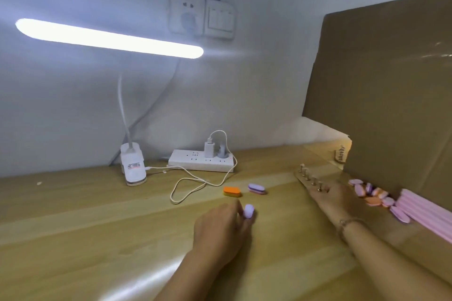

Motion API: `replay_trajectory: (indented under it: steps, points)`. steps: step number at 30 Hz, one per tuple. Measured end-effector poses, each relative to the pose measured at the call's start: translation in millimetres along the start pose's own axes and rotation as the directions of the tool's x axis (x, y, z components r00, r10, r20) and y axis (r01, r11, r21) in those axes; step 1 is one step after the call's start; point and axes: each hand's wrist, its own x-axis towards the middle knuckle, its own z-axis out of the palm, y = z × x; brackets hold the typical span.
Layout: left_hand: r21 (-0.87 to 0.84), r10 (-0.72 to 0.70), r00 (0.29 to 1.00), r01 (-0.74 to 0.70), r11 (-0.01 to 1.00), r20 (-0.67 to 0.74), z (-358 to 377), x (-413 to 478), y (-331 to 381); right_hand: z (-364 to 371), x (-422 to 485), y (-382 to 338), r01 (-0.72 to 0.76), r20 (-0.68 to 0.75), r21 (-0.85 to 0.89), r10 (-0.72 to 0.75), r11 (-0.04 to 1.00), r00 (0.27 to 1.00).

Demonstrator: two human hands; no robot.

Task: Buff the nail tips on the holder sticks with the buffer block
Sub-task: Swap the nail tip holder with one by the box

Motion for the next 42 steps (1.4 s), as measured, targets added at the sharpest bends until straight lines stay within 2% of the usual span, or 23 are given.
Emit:
replay_trajectory:
  steps: [6,11,15,18,20,22,25,27,30,34,38,42]
  points:
    - [-0.053,0.045,0.988,-0.037,0.998,0.145,30,39,28,7,41,-15,0.052,-0.028,-0.129,-0.056,0.990,0.998]
    - [-0.064,0.090,0.994,-0.085,0.994,0.070,48,57,32,16,91,-10,-0.031,0.000,-0.103,0.031,0.994,1.000]
    - [-0.130,0.061,0.995,-0.051,0.990,0.079,54,65,29,26,124,-12,-0.129,-0.080,-0.004,0.128,0.992,0.989]
    - [-0.164,0.021,0.997,-0.010,0.986,0.069,54,67,30,34,140,-14,-0.182,-0.113,-0.046,0.176,0.982,0.978]
    - [-0.221,0.002,0.998,0.010,0.975,0.056,53,66,30,40,145,-15,-0.187,-0.142,-0.004,0.184,0.982,0.972]
    - [-0.285,-0.017,0.998,0.035,0.958,0.064,52,67,29,42,147,-15,-0.147,-0.129,0.016,0.147,0.989,0.981]
    - [-0.317,-0.026,0.998,0.045,0.947,0.063,51,68,27,38,143,-13,-0.068,0.011,0.011,0.068,0.998,0.998]
    - [-0.309,-0.012,0.998,0.033,0.951,0.070,53,68,26,36,133,-14,-0.046,0.041,0.042,0.045,0.998,0.998]
    - [-0.300,0.005,0.999,0.009,0.954,0.044,53,68,25,37,90,-22,0.081,-0.030,0.265,-0.075,0.961,0.997]
    - [-0.371,-0.022,1.000,0.014,0.928,-0.017,47,64,25,43,3,-40,0.207,0.083,0.407,-0.262,0.890,0.962]
    - [-0.369,-0.029,0.998,0.009,0.930,-0.048,39,53,27,39,-65,-60,0.198,0.184,0.492,-0.323,0.848,0.928]
    - [-0.394,-0.067,0.994,0.028,0.919,-0.084,22,34,18,24,-102,-80,0.275,0.189,0.492,-0.410,0.826,0.892]
